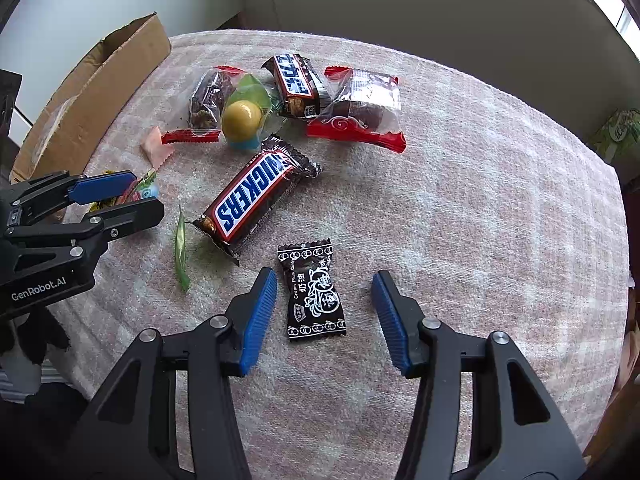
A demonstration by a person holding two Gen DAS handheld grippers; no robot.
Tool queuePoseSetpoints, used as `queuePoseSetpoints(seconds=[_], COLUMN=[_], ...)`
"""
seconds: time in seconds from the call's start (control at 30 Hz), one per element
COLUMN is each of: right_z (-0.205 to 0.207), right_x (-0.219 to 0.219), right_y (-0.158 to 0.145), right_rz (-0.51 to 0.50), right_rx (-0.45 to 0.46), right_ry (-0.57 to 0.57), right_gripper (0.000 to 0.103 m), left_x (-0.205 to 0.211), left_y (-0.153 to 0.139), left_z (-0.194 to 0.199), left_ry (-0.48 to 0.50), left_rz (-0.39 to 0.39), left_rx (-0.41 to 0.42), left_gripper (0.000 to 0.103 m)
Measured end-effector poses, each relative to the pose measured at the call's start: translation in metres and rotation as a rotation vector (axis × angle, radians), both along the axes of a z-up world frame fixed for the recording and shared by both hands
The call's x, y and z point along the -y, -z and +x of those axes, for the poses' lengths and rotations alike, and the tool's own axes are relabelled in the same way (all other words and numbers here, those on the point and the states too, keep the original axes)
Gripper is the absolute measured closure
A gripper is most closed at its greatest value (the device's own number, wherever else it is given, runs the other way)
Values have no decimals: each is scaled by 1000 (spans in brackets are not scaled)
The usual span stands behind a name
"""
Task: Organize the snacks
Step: 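Grasp the black candy packet with the right gripper while the left grasps the candy cup, then carry the black packet with the right gripper while the left carries the candy cup to the box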
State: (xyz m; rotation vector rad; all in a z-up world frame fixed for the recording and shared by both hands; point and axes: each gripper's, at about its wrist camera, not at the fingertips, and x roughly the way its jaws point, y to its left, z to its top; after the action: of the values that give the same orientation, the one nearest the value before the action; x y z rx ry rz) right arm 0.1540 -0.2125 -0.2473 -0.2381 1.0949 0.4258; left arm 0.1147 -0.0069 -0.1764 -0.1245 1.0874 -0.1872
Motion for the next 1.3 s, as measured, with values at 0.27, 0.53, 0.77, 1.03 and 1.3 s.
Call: queuePoseSetpoints(seconds=[0.27, 0.53, 0.77, 1.03, 1.3], right_z=[-3, -5, -7, -12, -7], right_x=[-4, 0, 12, 14, -14], right_y=[-2, -4, -8, -34, -72], right_rz=[-26, 4, 26, 68, 118], right_rx=[14, 4, 7, 45, 100], right_ry=[-30, -6, 22, 28, -24], right_gripper=[76, 77, 78, 78, 78], left_x=[3, 3, -4, -15, -47], left_y=[1, -2, -5, -20, -54], left_z=[-1, -2, -6, -12, -19], left_ry=[14, 19, 13, -19, -75], left_rz=[8, -12, -36, -71, -101], left_rx=[21, 33, 39, 66, 118], left_gripper=[61, 67, 70, 71, 71])
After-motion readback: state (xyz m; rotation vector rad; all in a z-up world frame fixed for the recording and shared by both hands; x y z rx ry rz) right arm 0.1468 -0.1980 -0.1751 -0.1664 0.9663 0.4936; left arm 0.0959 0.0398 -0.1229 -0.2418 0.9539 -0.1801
